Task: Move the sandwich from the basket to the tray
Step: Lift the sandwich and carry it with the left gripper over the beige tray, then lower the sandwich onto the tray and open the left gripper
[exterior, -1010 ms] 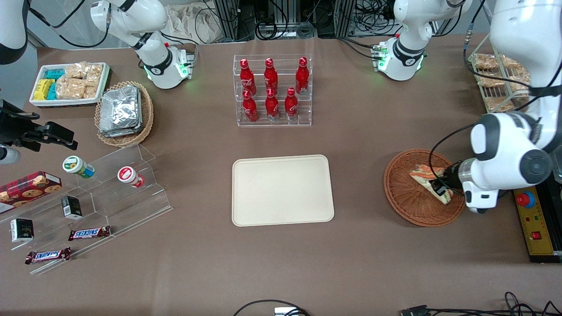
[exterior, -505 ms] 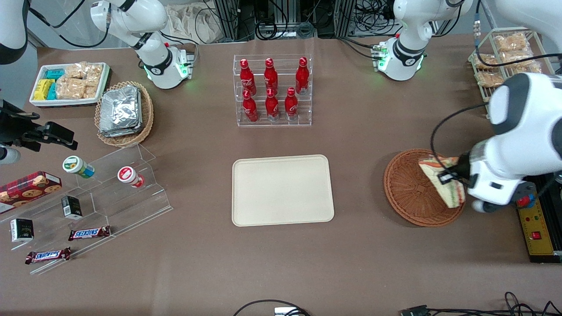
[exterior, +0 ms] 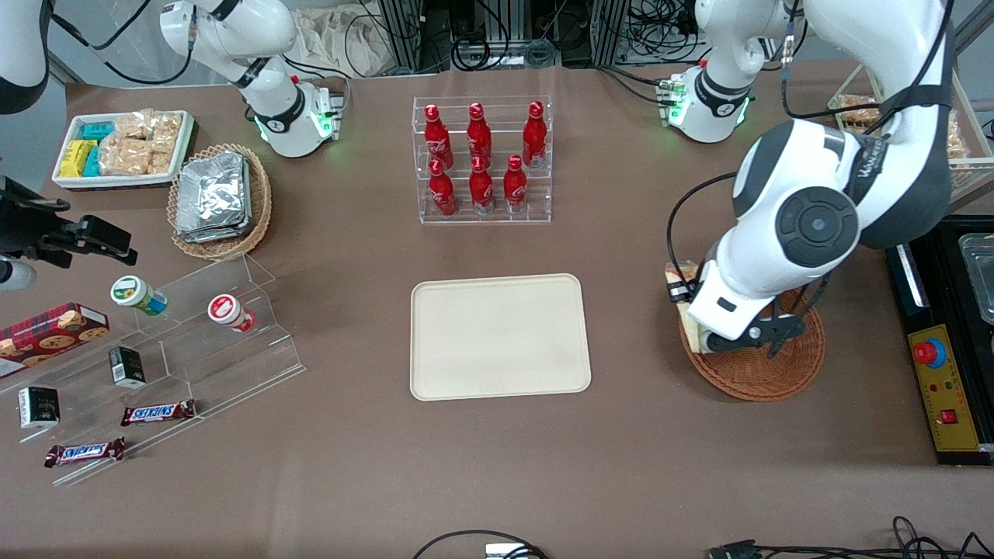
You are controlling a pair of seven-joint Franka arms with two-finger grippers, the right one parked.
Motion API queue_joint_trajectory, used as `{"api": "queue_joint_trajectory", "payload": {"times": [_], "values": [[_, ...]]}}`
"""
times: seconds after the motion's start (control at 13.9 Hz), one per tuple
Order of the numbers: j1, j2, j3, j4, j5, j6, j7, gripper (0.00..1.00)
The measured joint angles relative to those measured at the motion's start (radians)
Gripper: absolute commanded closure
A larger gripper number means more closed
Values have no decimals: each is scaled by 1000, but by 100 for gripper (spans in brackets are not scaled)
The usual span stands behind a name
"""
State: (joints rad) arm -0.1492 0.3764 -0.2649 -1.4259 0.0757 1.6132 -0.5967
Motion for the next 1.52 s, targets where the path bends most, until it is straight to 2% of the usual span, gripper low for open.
{"api": "queue_joint_trajectory", "payload": {"times": [0.29,0.79,1.01,1.37,1.44,1.52], "values": [[-80,57,-3,-2,-17,64,-140,100],[-260,308,-5,-7,-23,396,-230,100],[-269,368,-2,-7,-18,424,-210,100],[-266,397,5,-11,-14,438,-98,100],[-267,403,5,-19,-14,456,-74,96],[-267,408,4,-28,-14,474,-60,73]]}}
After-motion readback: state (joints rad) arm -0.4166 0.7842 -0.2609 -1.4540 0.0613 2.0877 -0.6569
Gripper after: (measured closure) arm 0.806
